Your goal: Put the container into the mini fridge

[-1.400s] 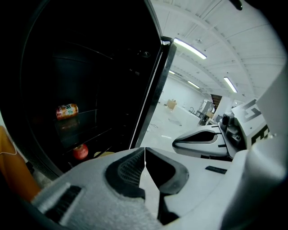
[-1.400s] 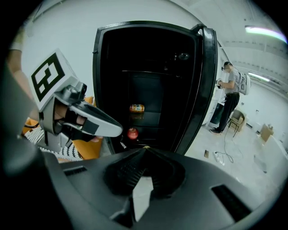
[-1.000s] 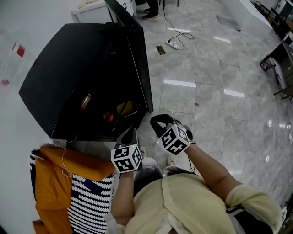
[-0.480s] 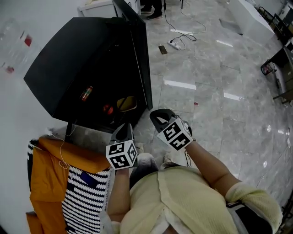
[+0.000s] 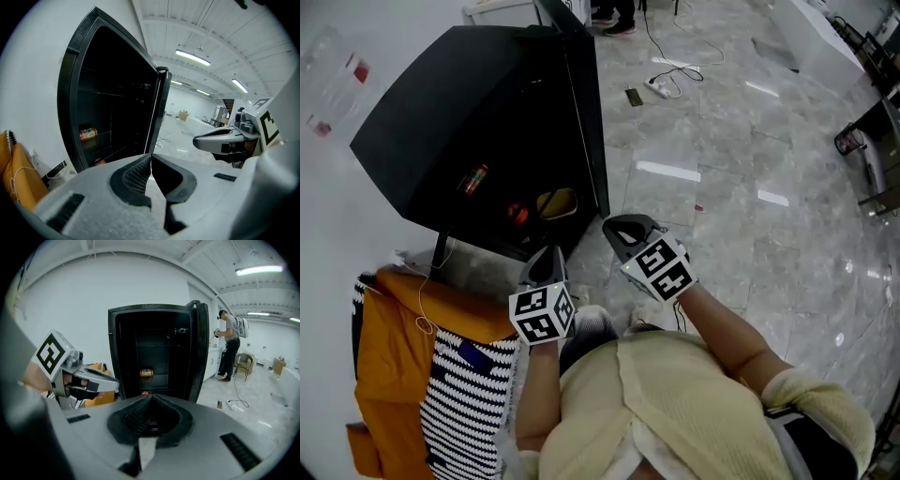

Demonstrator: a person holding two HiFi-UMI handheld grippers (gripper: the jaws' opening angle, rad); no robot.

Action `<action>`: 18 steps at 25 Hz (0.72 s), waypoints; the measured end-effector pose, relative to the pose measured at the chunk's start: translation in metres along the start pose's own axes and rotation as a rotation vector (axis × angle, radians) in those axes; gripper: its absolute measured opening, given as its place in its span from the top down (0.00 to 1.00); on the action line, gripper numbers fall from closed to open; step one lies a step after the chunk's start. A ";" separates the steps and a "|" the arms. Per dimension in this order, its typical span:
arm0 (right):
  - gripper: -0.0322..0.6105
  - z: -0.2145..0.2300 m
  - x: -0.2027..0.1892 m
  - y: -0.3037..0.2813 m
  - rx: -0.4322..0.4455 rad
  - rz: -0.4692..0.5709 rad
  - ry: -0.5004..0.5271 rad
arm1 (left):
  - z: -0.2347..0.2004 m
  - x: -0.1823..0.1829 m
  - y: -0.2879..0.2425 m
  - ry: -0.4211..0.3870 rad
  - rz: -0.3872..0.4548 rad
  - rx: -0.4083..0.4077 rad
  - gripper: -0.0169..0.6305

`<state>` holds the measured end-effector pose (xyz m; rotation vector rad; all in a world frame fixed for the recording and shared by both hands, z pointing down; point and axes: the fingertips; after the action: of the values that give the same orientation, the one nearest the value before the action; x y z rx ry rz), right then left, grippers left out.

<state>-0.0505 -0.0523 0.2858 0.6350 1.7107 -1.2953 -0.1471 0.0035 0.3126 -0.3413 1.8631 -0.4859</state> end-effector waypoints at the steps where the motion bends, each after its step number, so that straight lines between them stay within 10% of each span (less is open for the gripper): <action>1: 0.91 0.000 -0.002 0.001 0.001 -0.002 0.001 | 0.001 -0.001 0.001 0.000 0.001 0.003 0.94; 18: 0.91 -0.001 -0.014 0.001 0.013 0.010 -0.109 | -0.002 -0.014 0.005 0.013 -0.013 0.028 0.94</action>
<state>-0.0430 -0.0496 0.2978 0.5691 1.6102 -1.3115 -0.1440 0.0144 0.3227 -0.3321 1.8660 -0.5241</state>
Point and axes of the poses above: the fingertips, and each gripper's own axes: y backward along the fingers, z to its right, x out of its top, and after that the axes turned 6 degrees about y, right-handed
